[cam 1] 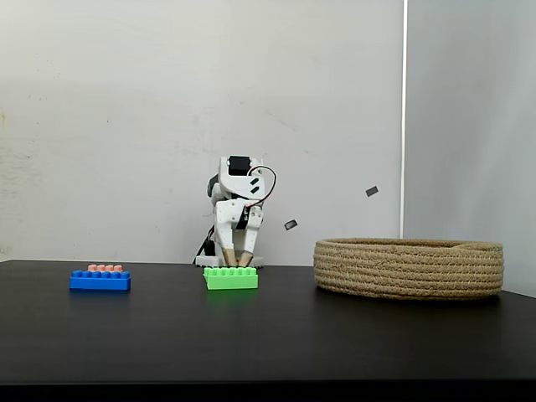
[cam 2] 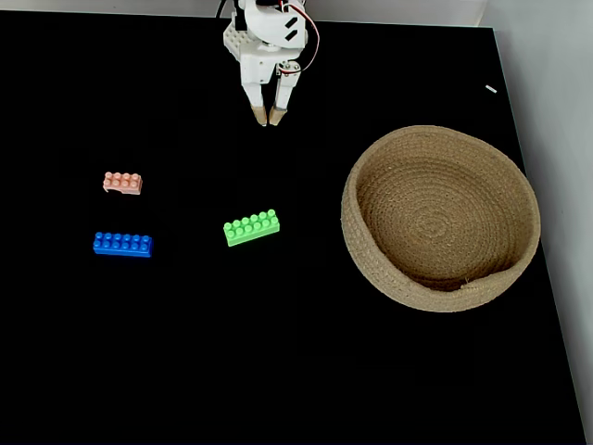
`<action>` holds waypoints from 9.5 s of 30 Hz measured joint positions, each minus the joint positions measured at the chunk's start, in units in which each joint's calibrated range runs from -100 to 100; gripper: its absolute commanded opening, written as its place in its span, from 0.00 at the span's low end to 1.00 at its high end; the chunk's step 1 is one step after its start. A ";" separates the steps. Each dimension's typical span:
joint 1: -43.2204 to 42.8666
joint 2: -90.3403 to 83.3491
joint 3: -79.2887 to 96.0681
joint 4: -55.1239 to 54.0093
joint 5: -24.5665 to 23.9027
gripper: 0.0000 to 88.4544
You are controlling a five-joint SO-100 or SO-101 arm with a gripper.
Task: Place the lego blocks in the tray
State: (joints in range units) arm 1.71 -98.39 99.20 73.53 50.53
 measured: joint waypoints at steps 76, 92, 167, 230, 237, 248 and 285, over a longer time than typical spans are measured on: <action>7.82 116.28 -103.93 -5.68 -26.37 0.28; 6.92 122.31 -104.82 -6.01 -28.47 0.00; 42.59 115.01 -106.50 6.82 -19.78 0.36; 40.39 126.04 -110.47 -2.84 -25.05 0.00; 36.97 120.95 -112.51 4.14 -23.20 0.00; 7.65 99.15 -114.18 6.01 -21.59 0.00; 25.57 109.33 -105.52 -1.06 -26.81 0.37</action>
State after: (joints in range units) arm 27.28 10.94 -6.32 72.47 23.71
